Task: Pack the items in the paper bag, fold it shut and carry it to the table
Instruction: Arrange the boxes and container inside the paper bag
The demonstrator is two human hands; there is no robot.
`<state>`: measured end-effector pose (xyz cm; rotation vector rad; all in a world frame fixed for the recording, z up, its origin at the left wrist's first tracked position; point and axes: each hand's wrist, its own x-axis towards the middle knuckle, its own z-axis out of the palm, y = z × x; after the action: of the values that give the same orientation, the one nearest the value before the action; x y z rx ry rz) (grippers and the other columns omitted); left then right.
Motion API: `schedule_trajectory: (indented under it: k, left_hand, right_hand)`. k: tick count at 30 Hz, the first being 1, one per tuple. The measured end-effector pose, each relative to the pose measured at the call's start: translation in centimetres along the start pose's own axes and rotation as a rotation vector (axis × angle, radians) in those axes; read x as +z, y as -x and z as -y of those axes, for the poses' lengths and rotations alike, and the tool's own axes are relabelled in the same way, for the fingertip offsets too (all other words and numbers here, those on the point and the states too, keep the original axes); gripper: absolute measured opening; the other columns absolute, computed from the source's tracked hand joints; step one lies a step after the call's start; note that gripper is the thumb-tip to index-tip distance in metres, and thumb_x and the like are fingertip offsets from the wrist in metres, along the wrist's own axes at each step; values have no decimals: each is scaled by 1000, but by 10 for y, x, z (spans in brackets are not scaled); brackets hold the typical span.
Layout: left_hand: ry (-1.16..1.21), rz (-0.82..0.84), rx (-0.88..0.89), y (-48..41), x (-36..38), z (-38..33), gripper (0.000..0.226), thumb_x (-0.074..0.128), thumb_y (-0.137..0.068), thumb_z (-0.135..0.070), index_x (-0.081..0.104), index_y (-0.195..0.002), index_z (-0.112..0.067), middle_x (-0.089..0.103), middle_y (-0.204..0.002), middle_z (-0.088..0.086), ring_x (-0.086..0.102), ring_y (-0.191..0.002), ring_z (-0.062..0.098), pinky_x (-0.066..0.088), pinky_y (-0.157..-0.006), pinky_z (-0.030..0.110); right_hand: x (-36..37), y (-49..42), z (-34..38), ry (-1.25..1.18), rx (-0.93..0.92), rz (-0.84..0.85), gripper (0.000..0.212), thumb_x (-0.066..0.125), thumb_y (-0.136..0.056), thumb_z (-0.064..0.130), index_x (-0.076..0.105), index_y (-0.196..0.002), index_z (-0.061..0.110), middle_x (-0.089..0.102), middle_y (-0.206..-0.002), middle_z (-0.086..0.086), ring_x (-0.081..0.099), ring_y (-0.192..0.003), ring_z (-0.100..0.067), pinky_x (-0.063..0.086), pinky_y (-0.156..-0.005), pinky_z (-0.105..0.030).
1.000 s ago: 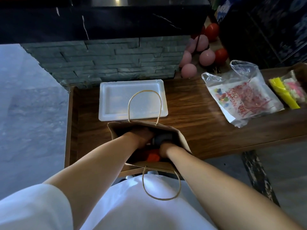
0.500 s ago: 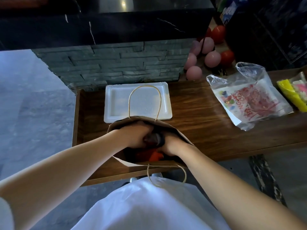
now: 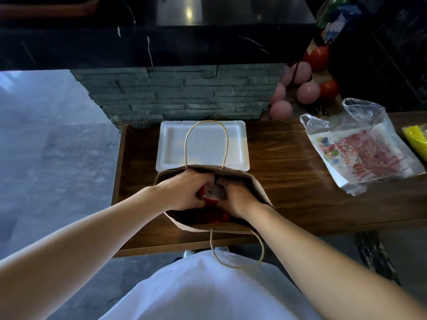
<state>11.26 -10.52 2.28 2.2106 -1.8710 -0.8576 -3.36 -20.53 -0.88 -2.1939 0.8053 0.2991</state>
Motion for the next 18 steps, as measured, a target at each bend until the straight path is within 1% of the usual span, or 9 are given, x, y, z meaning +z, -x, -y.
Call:
schedule_trajectory:
  k: [3,5,6,9,11,13,16,17,18]
  left_hand:
    - [7,10,-32,2,1,-1,47,72,-74,-28,53,-117,-29,67,-111,-3,62,-97,17,54,-82,33]
    - [-23,42,-73,1,4,-2,51,70,-76,-28,51,-124,-26,67,-114,-1,64,-99,19,55,-84,34]
    - [-46,60,-94,0,5,-2,49,69,-78,-27,51,-124,-24,68,-114,1,64,-99,21,54,-84,32]
    - [-126,109,-148,-5,10,-4,32,62,-86,-24,56,-117,-20,69,-114,6,65,-101,24,50,-83,30]
    - [-130,135,-208,-9,11,-3,36,61,-87,-21,53,-122,-18,67,-117,7,64,-105,26,51,-87,30]
    - [-108,171,-281,-13,11,0,50,62,-84,-18,47,-131,-16,64,-120,7,63,-108,27,53,-90,32]
    - [-155,224,-329,-17,17,6,63,60,-84,-17,35,-142,-14,61,-127,10,60,-113,29,49,-90,32]
    - [-212,256,-325,-18,20,8,63,58,-86,-18,34,-144,-14,59,-131,11,58,-117,29,47,-93,33]
    - [-281,302,-313,-19,23,11,59,56,-88,-18,37,-143,-14,58,-133,11,57,-119,29,46,-98,34]
  right_hand:
    - [0,-2,0,59,-18,-14,45,62,-85,20,54,-128,26,59,-130,-5,55,-117,-25,43,-99,-33]
    - [1,-3,0,103,-29,-31,47,61,-84,21,51,-130,29,59,-132,-4,55,-119,-25,44,-99,-34]
    - [2,-3,1,122,-42,-42,48,61,-84,22,50,-129,30,59,-132,-4,56,-118,-26,44,-98,-34]
    - [6,-2,4,156,-70,-55,48,63,-81,25,50,-127,31,59,-131,-5,56,-118,-27,46,-94,-35]
    - [7,-3,3,152,-48,-43,53,64,-82,24,46,-132,29,55,-135,-6,53,-121,-28,44,-98,-37]
    - [7,-4,-1,171,25,5,57,62,-85,21,41,-138,25,50,-140,-10,49,-125,-29,40,-102,-37]
    - [10,-6,-11,231,186,199,52,52,-93,12,38,-143,14,45,-144,-17,45,-129,-33,36,-105,-37]
    - [12,-7,-14,243,234,247,52,50,-94,10,36,-144,12,43,-146,-18,43,-131,-33,34,-107,-37]
    - [14,-7,-16,244,269,275,54,49,-95,9,34,-146,12,40,-148,-18,41,-133,-33,32,-109,-38]
